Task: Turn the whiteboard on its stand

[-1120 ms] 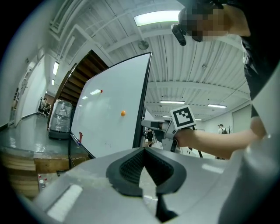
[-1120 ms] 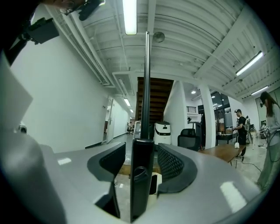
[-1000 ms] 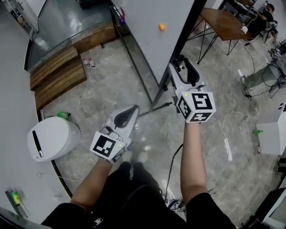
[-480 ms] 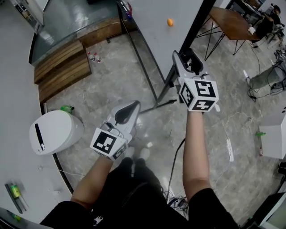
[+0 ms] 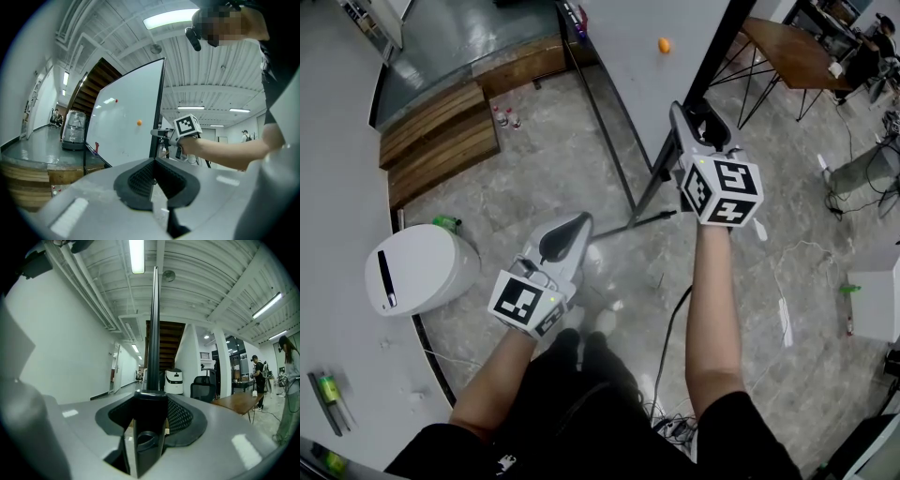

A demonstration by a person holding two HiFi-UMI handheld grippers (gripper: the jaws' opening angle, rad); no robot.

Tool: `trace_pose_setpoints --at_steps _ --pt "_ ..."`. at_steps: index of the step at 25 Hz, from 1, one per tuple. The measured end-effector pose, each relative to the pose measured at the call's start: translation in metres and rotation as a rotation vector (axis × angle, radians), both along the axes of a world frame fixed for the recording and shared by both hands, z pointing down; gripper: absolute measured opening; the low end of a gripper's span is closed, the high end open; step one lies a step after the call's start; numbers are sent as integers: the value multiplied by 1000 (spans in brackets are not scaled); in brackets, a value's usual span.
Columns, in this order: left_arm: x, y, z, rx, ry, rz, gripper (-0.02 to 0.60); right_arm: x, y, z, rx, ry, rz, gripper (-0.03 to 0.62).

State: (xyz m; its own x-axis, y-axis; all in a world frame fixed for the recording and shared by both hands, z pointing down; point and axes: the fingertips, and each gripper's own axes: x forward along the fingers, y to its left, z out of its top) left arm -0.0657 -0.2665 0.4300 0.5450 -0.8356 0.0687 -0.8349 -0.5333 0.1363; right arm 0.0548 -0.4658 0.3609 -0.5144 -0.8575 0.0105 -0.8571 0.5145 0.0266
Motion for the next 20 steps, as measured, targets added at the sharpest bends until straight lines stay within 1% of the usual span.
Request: trace_pose_setpoints --at_steps 9,20 --pt "-10 12 -4 5 -20 -47 3 3 6 -1 -1 -4 -8 195" --pt "-2 24 -10 20 -22 -40 3 18 31 3 -17 -1 -13 193"
